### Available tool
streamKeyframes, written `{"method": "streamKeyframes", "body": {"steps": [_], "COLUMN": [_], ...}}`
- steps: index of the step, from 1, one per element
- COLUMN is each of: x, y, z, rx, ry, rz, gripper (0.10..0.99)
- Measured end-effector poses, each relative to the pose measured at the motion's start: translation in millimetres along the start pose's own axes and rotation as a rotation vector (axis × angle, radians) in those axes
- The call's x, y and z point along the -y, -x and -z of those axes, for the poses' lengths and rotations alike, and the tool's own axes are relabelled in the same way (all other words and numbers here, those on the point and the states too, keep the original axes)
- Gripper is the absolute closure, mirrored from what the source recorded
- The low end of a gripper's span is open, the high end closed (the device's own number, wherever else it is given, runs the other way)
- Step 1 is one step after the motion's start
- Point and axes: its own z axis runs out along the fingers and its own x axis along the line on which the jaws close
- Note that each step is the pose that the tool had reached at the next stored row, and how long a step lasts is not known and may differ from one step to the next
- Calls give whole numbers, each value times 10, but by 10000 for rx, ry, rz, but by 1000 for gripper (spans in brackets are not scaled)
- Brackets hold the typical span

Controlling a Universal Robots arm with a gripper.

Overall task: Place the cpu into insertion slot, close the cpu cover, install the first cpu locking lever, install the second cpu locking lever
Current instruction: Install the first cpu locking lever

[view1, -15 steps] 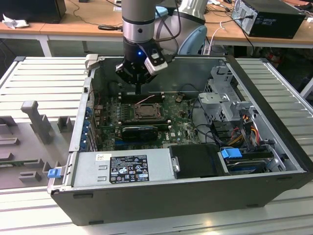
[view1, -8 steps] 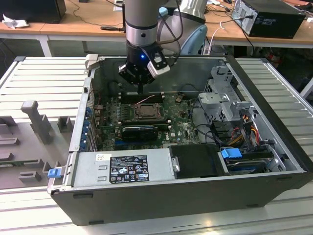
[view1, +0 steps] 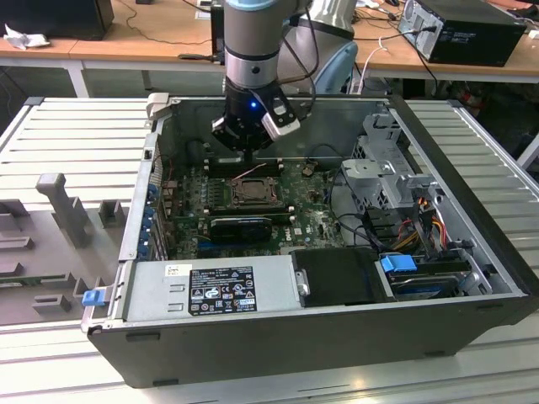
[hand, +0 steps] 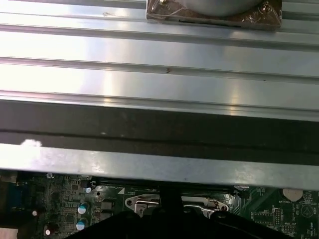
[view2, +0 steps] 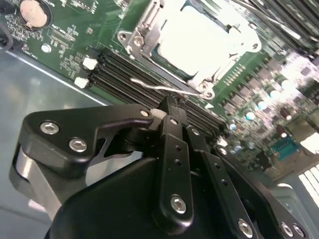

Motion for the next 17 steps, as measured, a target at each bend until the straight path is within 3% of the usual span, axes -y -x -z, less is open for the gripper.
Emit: {"method": "streamKeyframes", "body": {"steps": [6, 17], "x": [-5, 9], "y": [161, 238], "z": [-126, -226], "rx": [-33, -40], "ry": [0, 0], "rz": [355, 605], "gripper": [980, 980]}}
